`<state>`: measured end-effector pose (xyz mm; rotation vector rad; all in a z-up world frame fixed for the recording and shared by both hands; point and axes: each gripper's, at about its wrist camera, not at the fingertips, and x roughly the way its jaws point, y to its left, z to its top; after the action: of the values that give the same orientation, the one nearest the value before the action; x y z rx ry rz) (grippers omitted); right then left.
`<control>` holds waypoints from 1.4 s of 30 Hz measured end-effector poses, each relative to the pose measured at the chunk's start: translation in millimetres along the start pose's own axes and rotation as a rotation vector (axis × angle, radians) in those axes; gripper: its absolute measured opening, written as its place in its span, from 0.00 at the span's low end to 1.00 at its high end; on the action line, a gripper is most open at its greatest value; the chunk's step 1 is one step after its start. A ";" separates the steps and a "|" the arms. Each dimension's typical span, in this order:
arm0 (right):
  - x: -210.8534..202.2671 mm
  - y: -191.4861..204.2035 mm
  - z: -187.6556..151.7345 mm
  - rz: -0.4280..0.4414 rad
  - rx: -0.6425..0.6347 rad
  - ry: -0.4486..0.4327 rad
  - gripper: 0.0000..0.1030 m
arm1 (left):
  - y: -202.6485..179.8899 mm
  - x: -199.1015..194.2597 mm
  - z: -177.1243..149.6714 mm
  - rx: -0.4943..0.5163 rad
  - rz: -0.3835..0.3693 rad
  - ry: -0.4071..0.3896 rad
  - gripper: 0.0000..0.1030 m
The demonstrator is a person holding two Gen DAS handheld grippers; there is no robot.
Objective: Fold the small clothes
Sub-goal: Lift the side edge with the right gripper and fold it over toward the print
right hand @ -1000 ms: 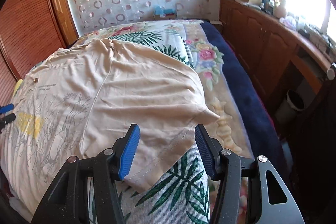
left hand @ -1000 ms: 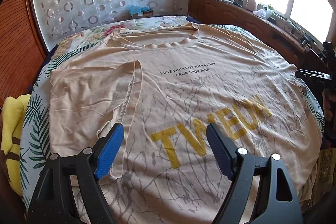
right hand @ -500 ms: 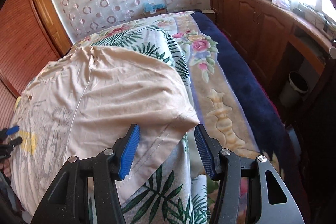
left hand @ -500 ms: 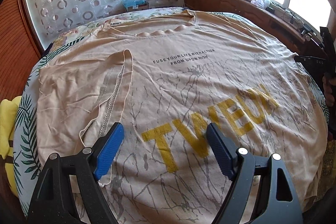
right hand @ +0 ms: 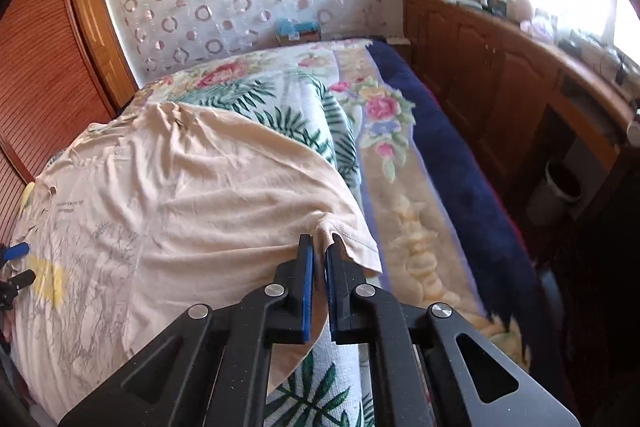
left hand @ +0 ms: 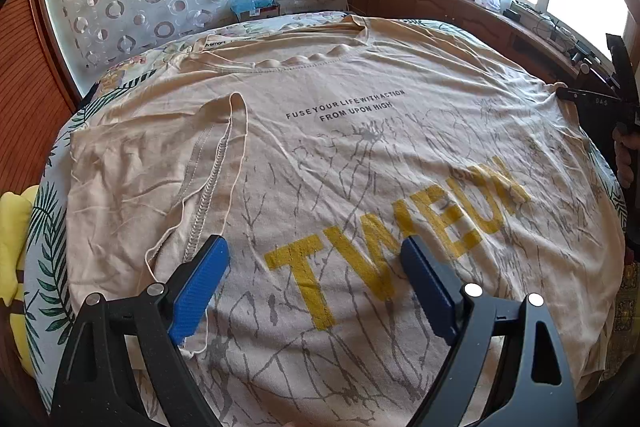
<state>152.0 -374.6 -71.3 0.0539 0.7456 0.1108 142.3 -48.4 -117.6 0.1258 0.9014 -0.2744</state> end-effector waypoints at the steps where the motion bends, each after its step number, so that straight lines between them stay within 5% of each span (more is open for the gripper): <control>1: -4.3 3.0 1.1 0.002 -0.013 -0.012 0.04 | 0.4 0.5 0.0 -0.001 -0.001 0.000 0.86; 8: -35.0 42.8 18.0 0.054 -0.125 -0.112 0.04 | -0.1 0.1 0.1 -0.001 -0.001 0.001 0.86; 13: -46.4 103.0 25.8 0.154 -0.231 -0.144 0.04 | -0.3 2.4 0.7 0.006 -0.014 0.013 0.98; 20: -29.5 152.9 9.7 0.281 -0.294 -0.068 0.11 | -2.3 3.5 0.2 0.018 -0.011 0.022 1.00; 22: -25.8 150.2 10.3 0.273 -0.288 -0.075 0.20 | -2.9 3.7 0.1 0.018 -0.012 0.022 1.00; 33: 2.5 135.8 24.1 0.217 -0.243 -0.014 0.21 | -1.9 0.8 0.2 0.019 -0.003 0.018 1.00; 42: 63.6 154.4 36.2 0.232 -0.270 0.179 0.27 | 2.1 -55.8 -6.8 -0.032 -0.014 -0.158 1.00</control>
<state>210.4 -214.1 -73.9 -0.1292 0.8959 0.4406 104.9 -34.7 -77.9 0.0674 0.7500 -0.2789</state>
